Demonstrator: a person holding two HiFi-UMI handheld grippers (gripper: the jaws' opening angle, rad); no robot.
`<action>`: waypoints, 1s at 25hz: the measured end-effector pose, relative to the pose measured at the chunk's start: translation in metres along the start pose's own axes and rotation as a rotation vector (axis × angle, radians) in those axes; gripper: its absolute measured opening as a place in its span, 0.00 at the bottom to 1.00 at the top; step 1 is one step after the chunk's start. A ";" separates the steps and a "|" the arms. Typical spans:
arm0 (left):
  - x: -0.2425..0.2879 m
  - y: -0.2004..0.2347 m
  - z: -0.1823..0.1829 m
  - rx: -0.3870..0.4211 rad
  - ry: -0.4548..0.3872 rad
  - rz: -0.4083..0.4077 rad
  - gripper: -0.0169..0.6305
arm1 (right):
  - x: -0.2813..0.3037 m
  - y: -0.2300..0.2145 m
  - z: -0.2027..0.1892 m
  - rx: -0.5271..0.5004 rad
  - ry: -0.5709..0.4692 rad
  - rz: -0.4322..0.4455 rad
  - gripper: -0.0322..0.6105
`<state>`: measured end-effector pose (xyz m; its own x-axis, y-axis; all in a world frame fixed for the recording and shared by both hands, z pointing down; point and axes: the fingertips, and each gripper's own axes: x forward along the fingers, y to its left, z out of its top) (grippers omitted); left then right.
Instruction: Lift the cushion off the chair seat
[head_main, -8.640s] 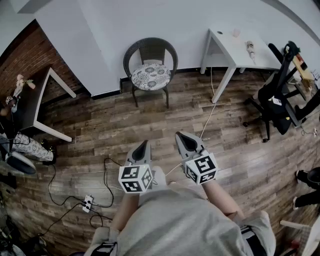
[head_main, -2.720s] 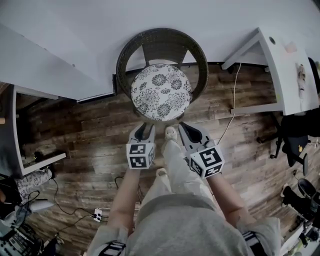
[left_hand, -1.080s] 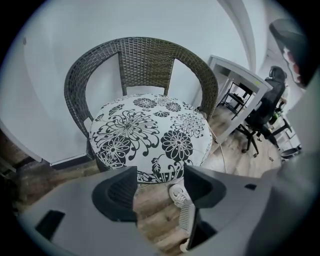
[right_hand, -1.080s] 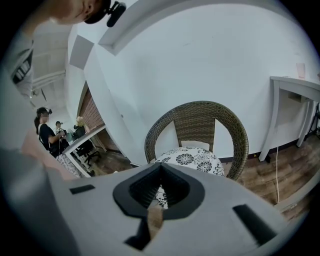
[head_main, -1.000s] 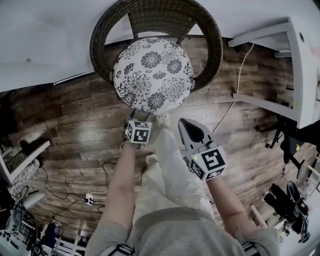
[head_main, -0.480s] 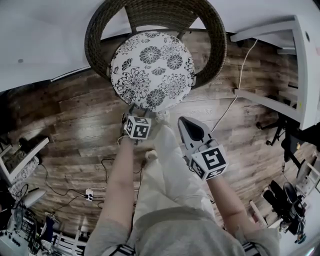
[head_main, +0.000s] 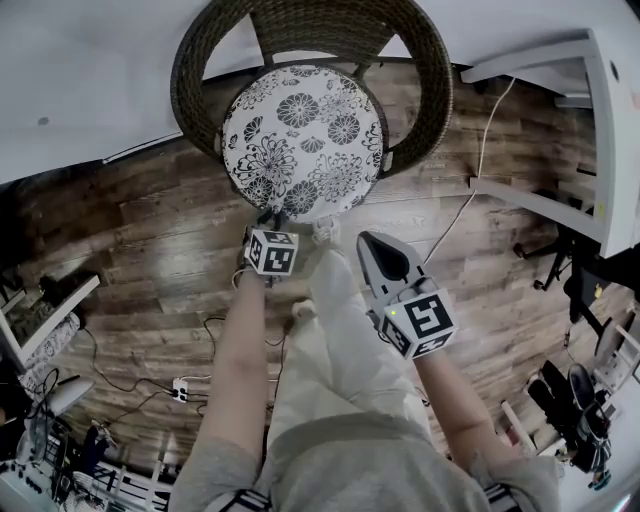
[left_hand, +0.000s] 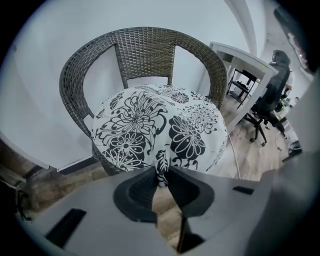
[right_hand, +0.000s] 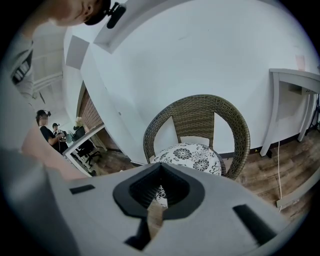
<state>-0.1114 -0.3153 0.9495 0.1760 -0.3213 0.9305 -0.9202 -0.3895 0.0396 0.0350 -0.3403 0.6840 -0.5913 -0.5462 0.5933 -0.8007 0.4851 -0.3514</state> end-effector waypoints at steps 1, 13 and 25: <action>-0.001 0.001 0.000 -0.010 0.001 0.000 0.12 | -0.001 0.000 0.000 -0.001 0.000 -0.001 0.05; -0.045 -0.018 0.010 -0.100 -0.066 -0.046 0.10 | -0.022 0.019 0.022 -0.015 -0.064 -0.017 0.05; -0.115 -0.027 0.020 -0.107 -0.146 -0.040 0.10 | -0.070 0.054 0.035 -0.032 -0.121 -0.042 0.05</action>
<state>-0.1001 -0.2854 0.8342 0.2546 -0.4321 0.8652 -0.9422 -0.3124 0.1212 0.0299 -0.2999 0.5977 -0.5659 -0.6440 0.5147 -0.8229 0.4802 -0.3039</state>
